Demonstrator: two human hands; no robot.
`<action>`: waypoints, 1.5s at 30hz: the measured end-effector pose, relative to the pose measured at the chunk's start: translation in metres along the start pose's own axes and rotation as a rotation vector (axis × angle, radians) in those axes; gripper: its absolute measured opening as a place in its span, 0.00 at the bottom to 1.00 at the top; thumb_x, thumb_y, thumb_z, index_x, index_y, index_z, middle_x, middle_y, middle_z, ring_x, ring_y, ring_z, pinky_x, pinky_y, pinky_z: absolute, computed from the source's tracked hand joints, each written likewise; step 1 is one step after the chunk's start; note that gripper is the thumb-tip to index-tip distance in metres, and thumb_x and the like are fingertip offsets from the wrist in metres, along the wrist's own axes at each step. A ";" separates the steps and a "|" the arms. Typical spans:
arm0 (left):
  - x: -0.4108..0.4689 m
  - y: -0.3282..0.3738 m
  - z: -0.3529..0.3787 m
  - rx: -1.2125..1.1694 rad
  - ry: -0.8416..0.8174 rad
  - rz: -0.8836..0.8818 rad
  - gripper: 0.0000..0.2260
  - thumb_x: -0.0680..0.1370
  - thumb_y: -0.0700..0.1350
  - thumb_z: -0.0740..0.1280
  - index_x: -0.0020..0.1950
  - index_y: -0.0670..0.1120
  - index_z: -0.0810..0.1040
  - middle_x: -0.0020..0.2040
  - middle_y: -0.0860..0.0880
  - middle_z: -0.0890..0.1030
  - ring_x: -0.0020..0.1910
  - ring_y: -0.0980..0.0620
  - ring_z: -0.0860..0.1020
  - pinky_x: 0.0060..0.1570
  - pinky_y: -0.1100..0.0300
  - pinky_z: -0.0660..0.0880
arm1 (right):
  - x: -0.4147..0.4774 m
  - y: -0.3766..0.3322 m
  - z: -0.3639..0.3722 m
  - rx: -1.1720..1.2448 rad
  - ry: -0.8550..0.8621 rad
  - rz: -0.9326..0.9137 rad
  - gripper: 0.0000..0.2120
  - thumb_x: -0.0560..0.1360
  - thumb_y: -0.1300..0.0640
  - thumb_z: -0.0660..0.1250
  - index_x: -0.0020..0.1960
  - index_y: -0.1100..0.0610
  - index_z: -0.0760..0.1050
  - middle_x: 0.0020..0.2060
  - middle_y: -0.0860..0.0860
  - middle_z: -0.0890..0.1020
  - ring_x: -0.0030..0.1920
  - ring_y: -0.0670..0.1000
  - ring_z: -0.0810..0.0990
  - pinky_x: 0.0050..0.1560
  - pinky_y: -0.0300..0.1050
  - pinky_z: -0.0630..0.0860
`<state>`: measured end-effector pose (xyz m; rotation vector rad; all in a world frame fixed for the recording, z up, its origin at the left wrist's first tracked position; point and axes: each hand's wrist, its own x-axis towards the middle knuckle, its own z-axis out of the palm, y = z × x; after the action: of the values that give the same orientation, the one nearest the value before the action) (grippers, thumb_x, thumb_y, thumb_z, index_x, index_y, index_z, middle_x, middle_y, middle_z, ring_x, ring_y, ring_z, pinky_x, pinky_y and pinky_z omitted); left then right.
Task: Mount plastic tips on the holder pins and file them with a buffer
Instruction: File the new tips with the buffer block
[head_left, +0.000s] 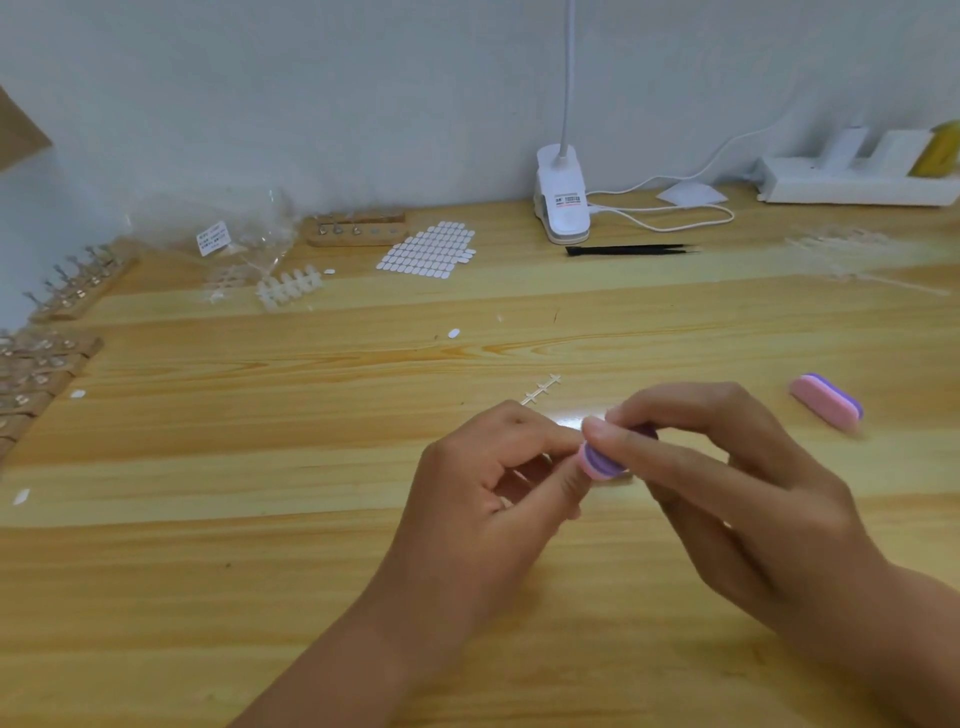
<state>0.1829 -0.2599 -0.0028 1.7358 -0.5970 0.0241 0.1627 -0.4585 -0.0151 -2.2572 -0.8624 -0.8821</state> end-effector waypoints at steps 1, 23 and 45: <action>0.000 0.000 0.000 0.039 0.022 0.015 0.03 0.76 0.48 0.72 0.46 0.54 0.85 0.41 0.54 0.80 0.37 0.53 0.81 0.34 0.61 0.77 | 0.000 0.003 0.000 -0.021 -0.023 0.005 0.16 0.79 0.71 0.60 0.65 0.65 0.76 0.55 0.57 0.78 0.54 0.54 0.80 0.57 0.44 0.75; 0.001 0.001 0.001 0.076 0.110 -0.033 0.07 0.72 0.40 0.76 0.43 0.53 0.86 0.40 0.54 0.82 0.39 0.55 0.81 0.33 0.65 0.76 | 0.003 0.008 0.000 -0.121 -0.015 0.062 0.17 0.77 0.73 0.63 0.64 0.66 0.78 0.54 0.57 0.78 0.53 0.57 0.80 0.59 0.43 0.74; 0.002 0.002 0.002 0.056 0.172 0.022 0.05 0.70 0.44 0.77 0.45 0.49 0.87 0.40 0.54 0.81 0.39 0.55 0.80 0.34 0.69 0.72 | -0.001 -0.006 0.007 -0.022 -0.027 -0.019 0.15 0.79 0.72 0.63 0.64 0.66 0.76 0.54 0.58 0.79 0.55 0.54 0.80 0.58 0.45 0.75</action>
<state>0.1834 -0.2623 -0.0006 1.7602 -0.4922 0.2053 0.1604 -0.4505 -0.0184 -2.2884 -0.8921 -0.8755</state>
